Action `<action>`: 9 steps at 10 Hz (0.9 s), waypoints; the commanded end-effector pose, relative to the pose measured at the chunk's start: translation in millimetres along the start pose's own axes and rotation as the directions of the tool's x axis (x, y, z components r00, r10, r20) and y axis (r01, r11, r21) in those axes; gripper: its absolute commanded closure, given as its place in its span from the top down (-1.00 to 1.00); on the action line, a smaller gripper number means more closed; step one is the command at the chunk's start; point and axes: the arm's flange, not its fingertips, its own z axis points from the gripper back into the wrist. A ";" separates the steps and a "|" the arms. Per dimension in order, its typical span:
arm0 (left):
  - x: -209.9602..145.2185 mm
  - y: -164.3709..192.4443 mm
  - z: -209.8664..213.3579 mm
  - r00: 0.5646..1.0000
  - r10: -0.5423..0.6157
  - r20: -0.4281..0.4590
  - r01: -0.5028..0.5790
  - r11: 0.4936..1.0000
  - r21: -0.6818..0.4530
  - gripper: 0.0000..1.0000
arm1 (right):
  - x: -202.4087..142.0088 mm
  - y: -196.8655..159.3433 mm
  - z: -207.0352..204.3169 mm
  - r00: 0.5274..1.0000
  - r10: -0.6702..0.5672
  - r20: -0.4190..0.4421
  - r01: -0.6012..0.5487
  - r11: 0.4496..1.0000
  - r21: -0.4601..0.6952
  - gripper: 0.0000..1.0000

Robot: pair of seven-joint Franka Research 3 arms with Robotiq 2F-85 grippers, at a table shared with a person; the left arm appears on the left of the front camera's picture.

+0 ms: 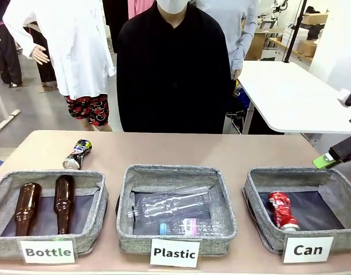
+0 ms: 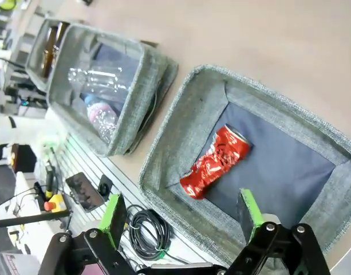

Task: Sort the can waste into the basket.
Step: Pick up the can waste from the table and place it in the right Fabric basket.

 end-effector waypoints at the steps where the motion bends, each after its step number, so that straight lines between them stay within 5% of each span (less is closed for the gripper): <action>1: -2.6 -2.0 0.6 1.000 0.010 -0.004 -0.010 1.000 -0.007 1.00 | 9.7 -0.4 -2.6 1.000 -0.011 -0.004 0.011 1.000 -0.018 1.00; 3: -2.6 -2.0 0.6 1.000 0.010 -0.004 -0.010 1.000 -0.007 1.00 | 17.7 2.7 -5.3 0.999 -0.038 -0.009 0.039 0.997 0.065 1.00; 4: -2.6 -2.0 0.6 1.000 0.010 -0.004 -0.010 1.000 -0.007 1.00 | 31.9 12.6 -8.2 0.984 -0.175 0.005 0.171 0.965 0.199 1.00; 6: -2.6 -2.0 0.6 1.000 0.010 -0.004 -0.010 1.000 -0.007 1.00 | 84.2 40.3 -7.4 0.865 -0.495 0.081 0.401 0.779 0.482 1.00; 7: -2.6 -2.0 0.6 1.000 0.010 -0.004 -0.010 1.000 -0.007 1.00 | 97.6 39.3 -7.2 0.871 -0.487 0.057 0.364 0.721 0.590 1.00; 9: -2.6 -2.0 0.6 1.000 0.010 -0.004 -0.010 1.000 -0.007 1.00 | 104.2 15.0 -11.6 0.812 -0.583 0.026 0.441 0.643 0.626 1.00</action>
